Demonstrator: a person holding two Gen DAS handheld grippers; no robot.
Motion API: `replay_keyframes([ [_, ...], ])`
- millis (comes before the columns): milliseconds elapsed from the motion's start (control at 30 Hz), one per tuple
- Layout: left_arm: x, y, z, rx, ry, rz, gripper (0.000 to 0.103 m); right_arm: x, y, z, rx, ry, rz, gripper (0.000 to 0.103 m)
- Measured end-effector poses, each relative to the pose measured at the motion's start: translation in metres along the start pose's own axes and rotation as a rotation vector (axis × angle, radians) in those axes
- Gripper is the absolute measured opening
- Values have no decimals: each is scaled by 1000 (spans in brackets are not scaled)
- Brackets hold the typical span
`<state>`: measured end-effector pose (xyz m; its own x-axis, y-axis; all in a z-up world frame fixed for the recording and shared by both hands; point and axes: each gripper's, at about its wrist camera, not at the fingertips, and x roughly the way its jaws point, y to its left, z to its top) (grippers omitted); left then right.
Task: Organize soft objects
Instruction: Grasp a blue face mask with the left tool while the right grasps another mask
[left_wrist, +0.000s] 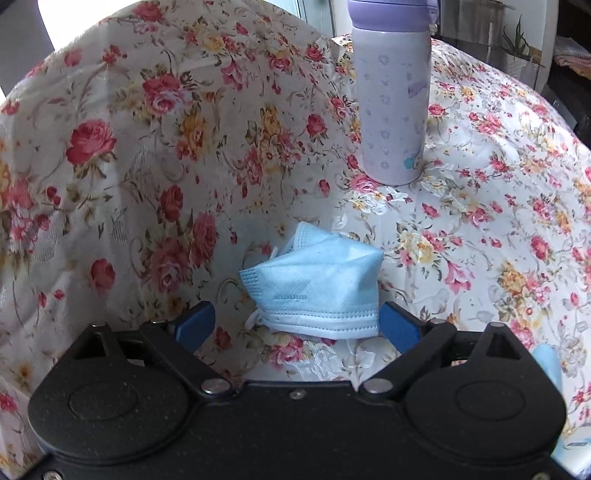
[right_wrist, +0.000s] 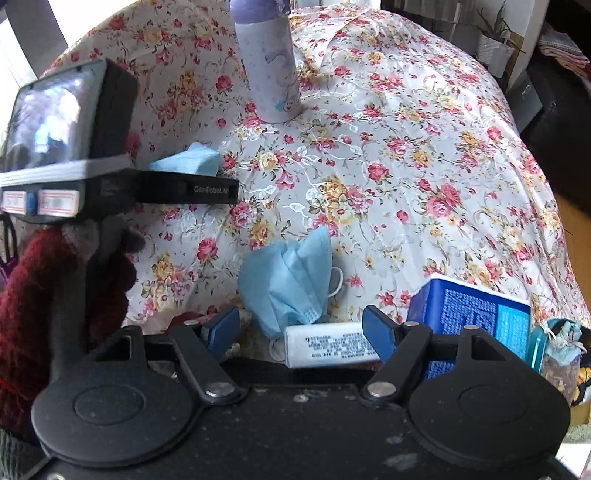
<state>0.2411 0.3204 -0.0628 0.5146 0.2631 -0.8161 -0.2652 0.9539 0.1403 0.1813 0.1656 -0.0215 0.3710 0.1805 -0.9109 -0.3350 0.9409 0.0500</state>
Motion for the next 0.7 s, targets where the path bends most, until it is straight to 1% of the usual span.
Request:
replay_keyframes([
  [100, -2, 1, 0, -9, -3, -25, 94, 7, 2, 6, -14, 7, -5, 73],
  [300, -3, 0, 0, -13, -1, -49, 94, 23, 9, 11, -50, 27, 0, 75],
  [500, -3, 2, 1, -28, 1, -79, 94, 45, 15, 17, -105, 55, -19, 76],
  [633, 0, 1, 1, -26, 8, -87, 94, 60, 14, 21, -111, 88, -18, 78],
  [700, 1, 1, 2, -26, 13, -92, 94, 66, 12, 22, -104, 111, -4, 78],
])
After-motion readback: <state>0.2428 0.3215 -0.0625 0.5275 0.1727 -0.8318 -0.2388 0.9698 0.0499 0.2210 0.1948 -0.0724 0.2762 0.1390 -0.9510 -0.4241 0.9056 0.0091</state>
